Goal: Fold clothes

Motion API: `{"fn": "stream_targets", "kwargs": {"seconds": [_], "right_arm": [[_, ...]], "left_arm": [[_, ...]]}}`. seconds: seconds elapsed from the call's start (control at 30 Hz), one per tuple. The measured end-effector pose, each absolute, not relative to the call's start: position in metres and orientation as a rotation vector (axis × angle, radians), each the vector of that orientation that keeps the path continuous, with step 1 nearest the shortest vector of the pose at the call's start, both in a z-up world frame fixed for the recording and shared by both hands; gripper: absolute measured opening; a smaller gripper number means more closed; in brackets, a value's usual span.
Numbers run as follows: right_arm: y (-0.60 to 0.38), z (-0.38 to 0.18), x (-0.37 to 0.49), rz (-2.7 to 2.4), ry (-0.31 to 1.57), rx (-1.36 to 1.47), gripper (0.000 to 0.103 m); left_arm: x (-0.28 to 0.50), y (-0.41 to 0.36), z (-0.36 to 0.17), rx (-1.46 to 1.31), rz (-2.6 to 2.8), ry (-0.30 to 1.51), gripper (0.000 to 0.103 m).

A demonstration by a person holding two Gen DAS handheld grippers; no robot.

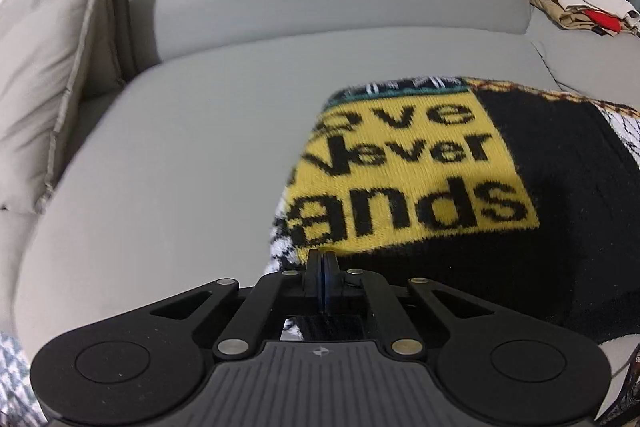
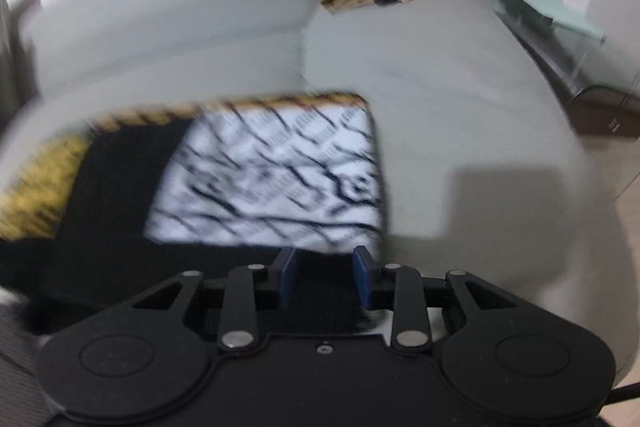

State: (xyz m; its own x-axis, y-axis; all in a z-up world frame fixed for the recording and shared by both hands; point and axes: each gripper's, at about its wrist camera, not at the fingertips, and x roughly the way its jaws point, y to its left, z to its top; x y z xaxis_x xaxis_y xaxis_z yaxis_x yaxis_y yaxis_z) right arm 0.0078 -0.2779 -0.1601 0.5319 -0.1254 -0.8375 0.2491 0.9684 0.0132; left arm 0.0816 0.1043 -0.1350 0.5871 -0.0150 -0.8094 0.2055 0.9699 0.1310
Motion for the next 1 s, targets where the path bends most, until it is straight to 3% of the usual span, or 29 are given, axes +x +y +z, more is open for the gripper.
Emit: {"fn": "stream_targets", "kwargs": {"seconds": [0.13,0.33,0.5,0.6,0.63,0.67,0.7,0.73,0.93,1.0], "right_arm": [[-0.29,-0.2,0.022,-0.224,1.056,0.194,0.035],[-0.293,-0.181,0.017,-0.212,1.056,0.206,0.035],[-0.28,-0.14,-0.012,-0.146,0.975,0.219,0.045],[-0.264,-0.127,-0.017,-0.073,0.932,0.227,0.047],[-0.259,-0.122,-0.018,-0.05,0.918,0.23,0.045],[-0.253,-0.119,-0.019,-0.022,0.91,0.23,0.038],[-0.246,-0.121,-0.017,0.015,0.918,0.225,0.023],[-0.238,-0.123,-0.014,0.047,0.925,0.219,0.018],[-0.196,-0.122,-0.007,0.123,0.924,0.165,0.018],[-0.187,-0.12,-0.003,0.127,0.919,0.153,0.023]], "left_arm": [[0.089,0.101,-0.151,0.234,-0.147,0.958,0.004],[0.077,0.105,-0.137,0.214,-0.135,0.929,0.005],[0.045,0.092,-0.101,0.228,-0.13,0.889,0.024],[0.032,0.075,-0.087,0.245,-0.133,0.862,0.028],[0.029,0.069,-0.085,0.243,-0.143,0.858,0.028],[0.027,0.064,-0.084,0.237,-0.155,0.855,0.029],[0.025,0.059,-0.083,0.233,-0.168,0.853,0.029],[0.022,0.054,-0.084,0.23,-0.181,0.852,0.029],[0.019,0.034,-0.096,0.231,-0.189,0.896,0.031],[0.017,0.031,-0.098,0.228,-0.186,0.903,0.035]]}}
